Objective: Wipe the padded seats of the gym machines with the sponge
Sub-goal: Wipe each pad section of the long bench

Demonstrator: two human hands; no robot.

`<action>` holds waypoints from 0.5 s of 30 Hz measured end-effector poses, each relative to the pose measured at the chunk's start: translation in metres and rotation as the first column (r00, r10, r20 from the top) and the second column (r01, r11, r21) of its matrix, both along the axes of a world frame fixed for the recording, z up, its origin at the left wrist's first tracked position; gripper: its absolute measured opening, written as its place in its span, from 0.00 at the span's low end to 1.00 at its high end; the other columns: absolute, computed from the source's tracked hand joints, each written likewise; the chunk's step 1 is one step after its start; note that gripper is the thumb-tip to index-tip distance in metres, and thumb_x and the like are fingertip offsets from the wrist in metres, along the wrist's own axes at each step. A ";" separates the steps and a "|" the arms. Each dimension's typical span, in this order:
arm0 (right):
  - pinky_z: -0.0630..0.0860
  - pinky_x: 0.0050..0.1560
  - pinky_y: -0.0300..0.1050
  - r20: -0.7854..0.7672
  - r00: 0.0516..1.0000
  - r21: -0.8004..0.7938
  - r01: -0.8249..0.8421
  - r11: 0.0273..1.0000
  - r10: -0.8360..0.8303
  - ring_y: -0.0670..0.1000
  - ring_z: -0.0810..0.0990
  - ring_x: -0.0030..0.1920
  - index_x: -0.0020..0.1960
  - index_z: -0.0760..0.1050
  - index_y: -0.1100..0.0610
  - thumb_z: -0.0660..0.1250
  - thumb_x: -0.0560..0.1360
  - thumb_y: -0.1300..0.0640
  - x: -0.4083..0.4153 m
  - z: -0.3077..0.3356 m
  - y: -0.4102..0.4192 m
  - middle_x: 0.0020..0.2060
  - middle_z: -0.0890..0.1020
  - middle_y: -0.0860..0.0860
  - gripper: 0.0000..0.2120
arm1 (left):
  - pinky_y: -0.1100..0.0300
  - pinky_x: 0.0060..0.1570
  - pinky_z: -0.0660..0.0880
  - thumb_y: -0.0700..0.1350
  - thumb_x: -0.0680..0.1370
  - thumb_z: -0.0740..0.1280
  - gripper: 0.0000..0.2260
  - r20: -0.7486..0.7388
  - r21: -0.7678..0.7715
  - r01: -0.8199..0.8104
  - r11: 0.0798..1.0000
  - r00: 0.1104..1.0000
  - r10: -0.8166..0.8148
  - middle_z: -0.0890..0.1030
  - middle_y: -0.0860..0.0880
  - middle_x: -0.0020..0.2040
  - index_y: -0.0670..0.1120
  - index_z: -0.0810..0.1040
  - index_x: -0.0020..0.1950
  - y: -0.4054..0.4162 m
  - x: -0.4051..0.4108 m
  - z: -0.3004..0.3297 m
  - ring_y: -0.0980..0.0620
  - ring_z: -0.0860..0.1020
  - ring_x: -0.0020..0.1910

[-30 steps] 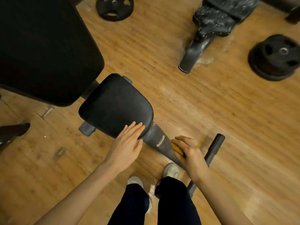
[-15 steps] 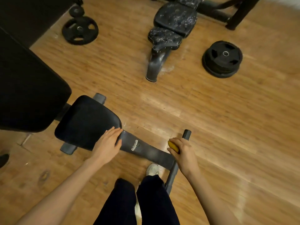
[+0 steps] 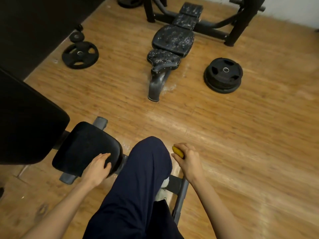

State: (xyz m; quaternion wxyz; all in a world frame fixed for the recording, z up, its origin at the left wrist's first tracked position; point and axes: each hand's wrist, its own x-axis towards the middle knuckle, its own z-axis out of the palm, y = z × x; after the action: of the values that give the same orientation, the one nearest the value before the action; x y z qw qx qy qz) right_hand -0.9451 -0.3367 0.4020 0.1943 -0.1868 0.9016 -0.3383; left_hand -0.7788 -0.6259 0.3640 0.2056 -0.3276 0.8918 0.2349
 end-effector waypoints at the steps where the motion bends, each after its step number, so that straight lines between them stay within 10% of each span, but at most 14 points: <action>1: 0.66 0.56 0.38 0.000 1.000 0.002 -0.009 1.000 0.009 0.50 0.74 0.59 0.62 0.78 0.55 0.71 0.74 0.57 -0.005 0.000 -0.003 0.57 0.79 0.49 0.16 | 0.52 0.71 0.65 0.47 0.82 0.61 0.22 0.009 0.004 -0.018 1.000 1.000 0.018 0.67 0.47 0.75 0.46 0.65 0.76 -0.005 -0.001 -0.003 0.50 0.60 0.77; 15: 0.69 0.55 0.36 0.119 0.991 0.149 0.043 0.988 -0.061 0.48 0.75 0.58 0.62 0.77 0.53 0.70 0.75 0.55 -0.165 -0.036 -0.055 0.56 0.78 0.46 0.15 | 0.54 0.65 0.69 0.45 0.82 0.60 0.18 0.231 0.190 -0.211 0.959 0.959 0.165 0.73 0.47 0.69 0.44 0.70 0.72 -0.080 -0.154 -0.058 0.46 0.71 0.69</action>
State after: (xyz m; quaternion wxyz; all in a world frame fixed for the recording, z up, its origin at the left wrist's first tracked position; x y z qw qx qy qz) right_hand -1.1097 -0.3914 0.3664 0.2541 -0.1272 0.9148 -0.2872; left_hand -0.9332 -0.7057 0.3065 0.3102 -0.4105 0.7991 0.3109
